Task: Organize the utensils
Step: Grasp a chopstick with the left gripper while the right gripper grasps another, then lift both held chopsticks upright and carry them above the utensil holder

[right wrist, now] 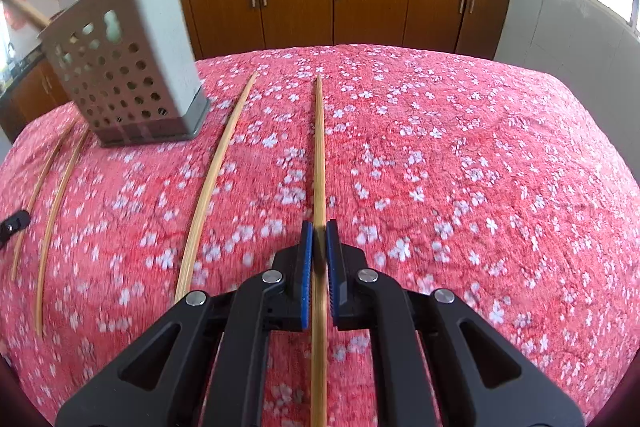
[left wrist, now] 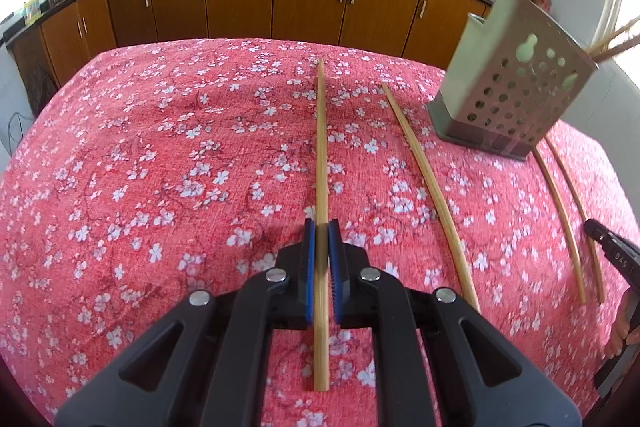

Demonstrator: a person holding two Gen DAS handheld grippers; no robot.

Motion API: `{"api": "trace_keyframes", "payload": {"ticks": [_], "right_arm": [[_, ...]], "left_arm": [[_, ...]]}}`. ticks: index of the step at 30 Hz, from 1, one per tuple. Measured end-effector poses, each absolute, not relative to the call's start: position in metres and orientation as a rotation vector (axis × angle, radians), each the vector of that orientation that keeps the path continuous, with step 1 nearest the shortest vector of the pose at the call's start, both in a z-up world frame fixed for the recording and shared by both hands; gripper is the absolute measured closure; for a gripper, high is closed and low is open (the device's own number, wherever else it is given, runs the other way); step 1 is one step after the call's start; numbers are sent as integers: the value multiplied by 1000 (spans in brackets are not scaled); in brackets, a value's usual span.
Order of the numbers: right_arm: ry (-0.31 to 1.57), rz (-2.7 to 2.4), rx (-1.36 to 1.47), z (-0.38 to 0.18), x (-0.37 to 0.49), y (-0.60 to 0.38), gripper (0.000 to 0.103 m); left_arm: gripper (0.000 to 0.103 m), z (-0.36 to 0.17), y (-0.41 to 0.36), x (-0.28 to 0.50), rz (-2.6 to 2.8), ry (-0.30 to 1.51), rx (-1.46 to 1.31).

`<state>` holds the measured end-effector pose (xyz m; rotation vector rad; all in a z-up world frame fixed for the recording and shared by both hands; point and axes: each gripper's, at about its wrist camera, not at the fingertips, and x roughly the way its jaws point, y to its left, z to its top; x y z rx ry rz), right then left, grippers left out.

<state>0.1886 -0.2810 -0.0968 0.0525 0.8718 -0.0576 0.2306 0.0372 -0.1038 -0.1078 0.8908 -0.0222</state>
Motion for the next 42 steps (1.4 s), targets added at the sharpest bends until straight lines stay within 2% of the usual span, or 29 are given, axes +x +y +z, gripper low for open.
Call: {"api": "trace_keyframes", "payload": {"ticks": [11, 20, 31, 42], "right_arm": [[875, -25, 88, -92, 164, -284, 95], [656, -2, 119, -14, 153, -285, 95], [617, -4, 114, -5, 156, -293, 95], [502, 72, 172, 50, 142, -294, 96]], "left_arm": [[95, -99, 31, 213, -24, 889, -4], [95, -28, 49, 197, -41, 707, -55], [95, 5, 48, 193, -73, 608, -84], [95, 63, 46, 175, -127, 476, -94]]}}
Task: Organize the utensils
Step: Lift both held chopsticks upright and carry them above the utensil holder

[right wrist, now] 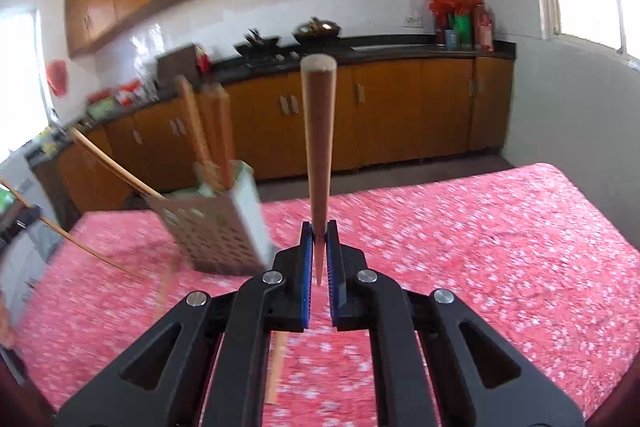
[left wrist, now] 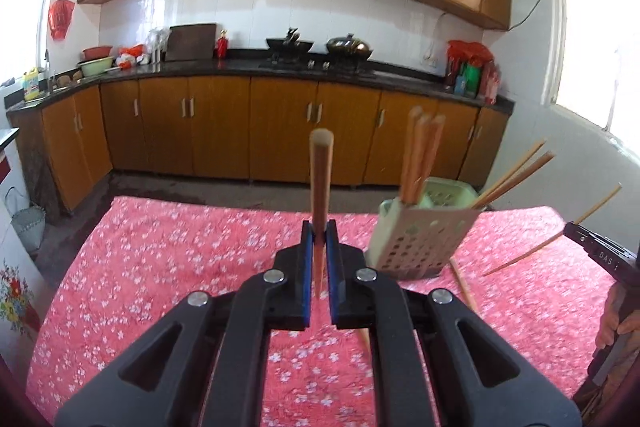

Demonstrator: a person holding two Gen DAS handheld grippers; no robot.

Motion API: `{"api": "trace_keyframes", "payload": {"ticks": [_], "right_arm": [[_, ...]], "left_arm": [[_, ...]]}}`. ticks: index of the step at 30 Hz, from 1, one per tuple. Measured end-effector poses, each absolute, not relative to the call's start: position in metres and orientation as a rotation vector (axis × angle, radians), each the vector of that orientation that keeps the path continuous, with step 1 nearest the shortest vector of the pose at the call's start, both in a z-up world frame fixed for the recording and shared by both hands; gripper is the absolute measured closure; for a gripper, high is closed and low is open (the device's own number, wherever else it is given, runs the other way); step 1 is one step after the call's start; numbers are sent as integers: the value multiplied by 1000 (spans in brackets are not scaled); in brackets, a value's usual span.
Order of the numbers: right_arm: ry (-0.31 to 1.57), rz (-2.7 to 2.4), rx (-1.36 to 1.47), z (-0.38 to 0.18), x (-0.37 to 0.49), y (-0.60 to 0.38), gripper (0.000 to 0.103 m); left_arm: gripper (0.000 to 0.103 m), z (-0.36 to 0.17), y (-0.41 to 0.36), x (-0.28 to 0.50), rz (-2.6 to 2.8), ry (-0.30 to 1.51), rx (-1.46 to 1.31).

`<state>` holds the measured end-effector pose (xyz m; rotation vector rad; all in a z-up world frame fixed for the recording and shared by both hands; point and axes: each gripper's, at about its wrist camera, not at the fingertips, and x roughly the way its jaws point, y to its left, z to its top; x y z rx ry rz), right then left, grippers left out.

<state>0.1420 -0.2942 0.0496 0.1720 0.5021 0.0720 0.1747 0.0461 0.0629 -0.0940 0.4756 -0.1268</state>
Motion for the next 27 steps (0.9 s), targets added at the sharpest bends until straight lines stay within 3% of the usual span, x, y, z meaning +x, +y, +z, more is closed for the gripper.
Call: {"api": "trace_keyframes", "payload": {"ticks": [11, 18, 27], "right_arm": [[302, 283, 184, 159, 125, -260, 95], [421, 208, 158, 148, 183, -241, 96], [539, 179, 119, 127, 221, -223, 95]], "left_arm": [[95, 139, 7, 159, -319, 357, -139], [95, 162, -21, 186, -274, 267, -178], [95, 127, -37, 236, -242, 389, -146]]}}
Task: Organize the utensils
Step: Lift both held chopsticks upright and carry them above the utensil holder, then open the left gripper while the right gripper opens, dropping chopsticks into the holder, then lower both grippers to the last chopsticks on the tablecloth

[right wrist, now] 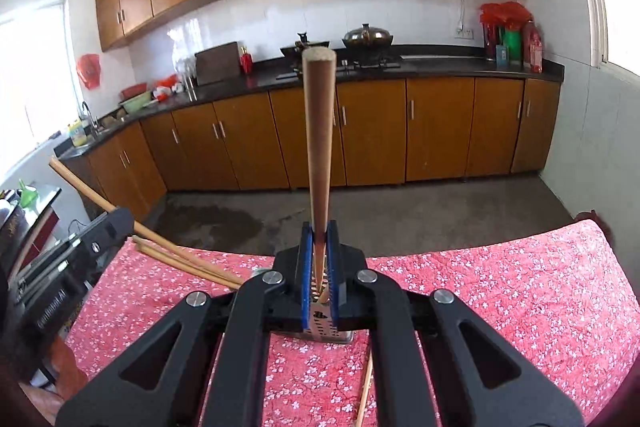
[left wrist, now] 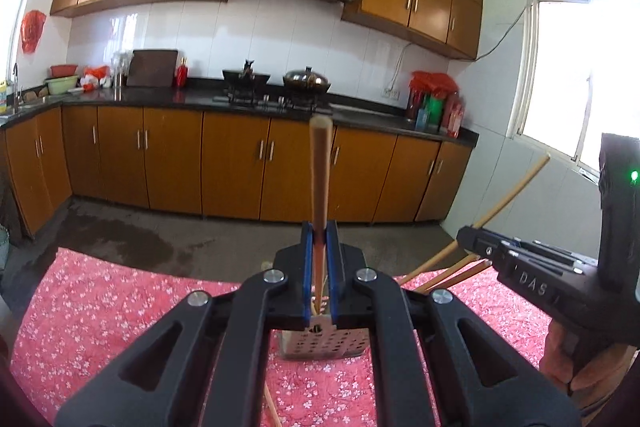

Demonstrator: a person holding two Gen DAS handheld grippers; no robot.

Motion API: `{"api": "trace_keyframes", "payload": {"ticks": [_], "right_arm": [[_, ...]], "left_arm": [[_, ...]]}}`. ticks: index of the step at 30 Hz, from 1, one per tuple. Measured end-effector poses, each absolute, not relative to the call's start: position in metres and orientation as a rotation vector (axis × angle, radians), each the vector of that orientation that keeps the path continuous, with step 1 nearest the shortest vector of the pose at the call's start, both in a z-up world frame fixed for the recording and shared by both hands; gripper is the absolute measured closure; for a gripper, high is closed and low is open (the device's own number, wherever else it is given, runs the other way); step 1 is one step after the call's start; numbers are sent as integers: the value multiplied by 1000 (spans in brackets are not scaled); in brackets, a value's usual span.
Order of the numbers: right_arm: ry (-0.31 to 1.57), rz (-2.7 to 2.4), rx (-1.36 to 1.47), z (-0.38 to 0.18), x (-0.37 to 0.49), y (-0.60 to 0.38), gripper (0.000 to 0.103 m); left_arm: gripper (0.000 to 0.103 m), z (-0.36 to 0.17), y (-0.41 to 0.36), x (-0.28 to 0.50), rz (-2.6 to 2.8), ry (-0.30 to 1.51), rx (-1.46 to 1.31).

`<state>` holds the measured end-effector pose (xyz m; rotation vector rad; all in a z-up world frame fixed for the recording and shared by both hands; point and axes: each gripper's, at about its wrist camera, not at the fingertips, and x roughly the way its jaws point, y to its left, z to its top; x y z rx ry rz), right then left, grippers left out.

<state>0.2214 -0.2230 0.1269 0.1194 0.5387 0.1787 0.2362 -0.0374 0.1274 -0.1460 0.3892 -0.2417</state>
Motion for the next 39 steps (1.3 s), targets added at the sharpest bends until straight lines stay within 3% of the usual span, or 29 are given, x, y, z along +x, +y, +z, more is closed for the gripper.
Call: {"api": "trace_keyframes", "payload": {"ticks": [5, 9, 17, 21, 26, 32, 39], "right_arm": [[525, 189, 120, 124, 221, -217, 94], [504, 188, 128, 126, 218, -217, 82], [362, 113, 110, 145, 182, -237, 82], [380, 21, 154, 135, 172, -276, 82], [537, -75, 172, 77, 179, -314, 82], [821, 45, 226, -37, 181, -300, 82], [924, 147, 222, -93, 171, -260, 82]], "left_arm": [[94, 120, -32, 242, -252, 383, -156], [89, 122, -26, 242, -250, 368, -174], [86, 133, -7, 220, -210, 316, -208], [83, 128, 22, 198, -145, 311, -214], [80, 85, 56, 193, -57, 417, -195], [80, -2, 56, 202, -56, 638, -163], [80, -60, 22, 204, -157, 790, -212]]}}
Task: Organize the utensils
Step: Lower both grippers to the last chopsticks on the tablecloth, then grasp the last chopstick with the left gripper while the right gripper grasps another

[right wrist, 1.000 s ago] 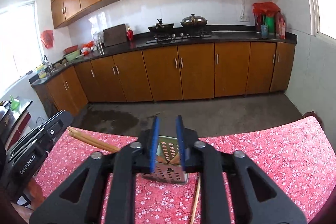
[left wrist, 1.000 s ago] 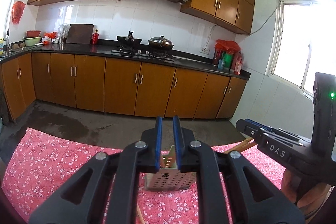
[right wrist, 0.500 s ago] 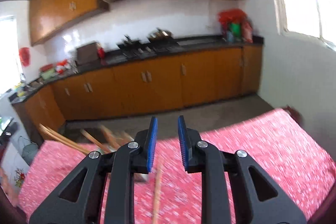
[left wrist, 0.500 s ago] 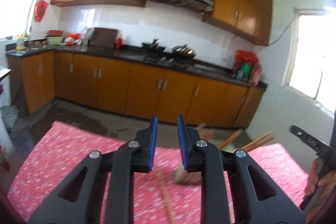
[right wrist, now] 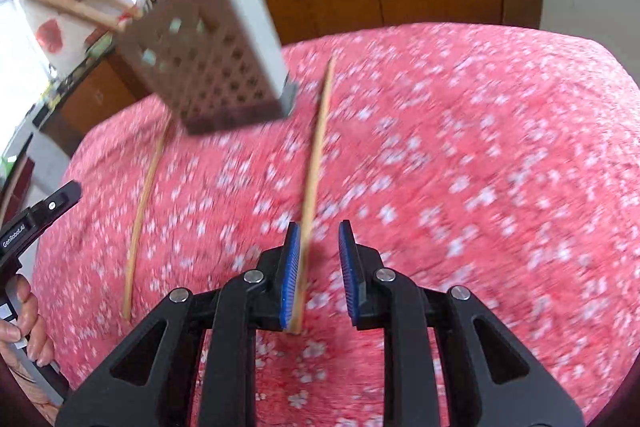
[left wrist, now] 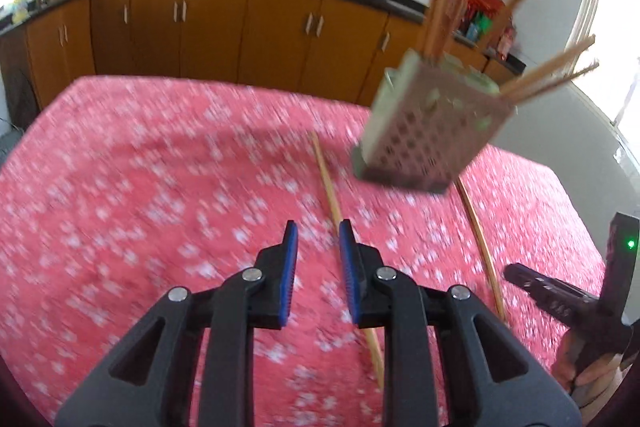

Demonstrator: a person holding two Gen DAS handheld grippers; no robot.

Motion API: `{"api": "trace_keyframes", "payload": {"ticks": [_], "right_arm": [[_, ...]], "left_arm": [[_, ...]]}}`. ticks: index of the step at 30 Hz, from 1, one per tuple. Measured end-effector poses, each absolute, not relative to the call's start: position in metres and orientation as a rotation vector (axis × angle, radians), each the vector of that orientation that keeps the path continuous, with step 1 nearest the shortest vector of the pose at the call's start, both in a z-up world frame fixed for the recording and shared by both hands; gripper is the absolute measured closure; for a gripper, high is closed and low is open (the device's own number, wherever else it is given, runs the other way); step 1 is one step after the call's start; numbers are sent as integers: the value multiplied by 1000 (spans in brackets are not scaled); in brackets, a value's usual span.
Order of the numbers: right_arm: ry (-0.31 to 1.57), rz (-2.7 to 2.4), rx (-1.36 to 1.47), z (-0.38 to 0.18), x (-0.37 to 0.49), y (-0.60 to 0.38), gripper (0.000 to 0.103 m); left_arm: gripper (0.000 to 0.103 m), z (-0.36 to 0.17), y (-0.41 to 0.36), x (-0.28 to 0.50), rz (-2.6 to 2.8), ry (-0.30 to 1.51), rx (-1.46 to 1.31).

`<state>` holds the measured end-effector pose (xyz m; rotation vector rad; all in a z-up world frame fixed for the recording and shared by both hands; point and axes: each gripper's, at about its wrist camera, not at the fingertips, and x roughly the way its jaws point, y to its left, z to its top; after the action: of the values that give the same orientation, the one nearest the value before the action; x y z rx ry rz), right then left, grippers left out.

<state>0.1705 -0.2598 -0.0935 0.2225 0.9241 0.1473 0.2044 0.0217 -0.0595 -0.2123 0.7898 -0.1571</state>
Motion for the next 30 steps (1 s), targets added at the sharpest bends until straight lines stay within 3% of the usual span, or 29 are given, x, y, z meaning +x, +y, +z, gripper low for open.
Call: {"api": "trace_keyframes", "payload": {"ticks": [5, 8, 14, 19, 30], "right_arm": [[913, 122, 156, -98, 173, -245, 83], [909, 91, 123, -100, 173, -243, 95], [904, 48, 155, -101, 175, -262, 95], [900, 48, 142, -101, 175, -262, 95], [877, -4, 121, -98, 193, -280, 95]], "left_arm": [[80, -83, 1, 206, -168, 841, -203], [80, -93, -6, 210, -176, 867, -207], [81, -106, -22, 213, -182, 908, -174], [94, -109, -23, 215, -136, 905, -128], [92, -108, 30, 248, -25, 912, -136]]}}
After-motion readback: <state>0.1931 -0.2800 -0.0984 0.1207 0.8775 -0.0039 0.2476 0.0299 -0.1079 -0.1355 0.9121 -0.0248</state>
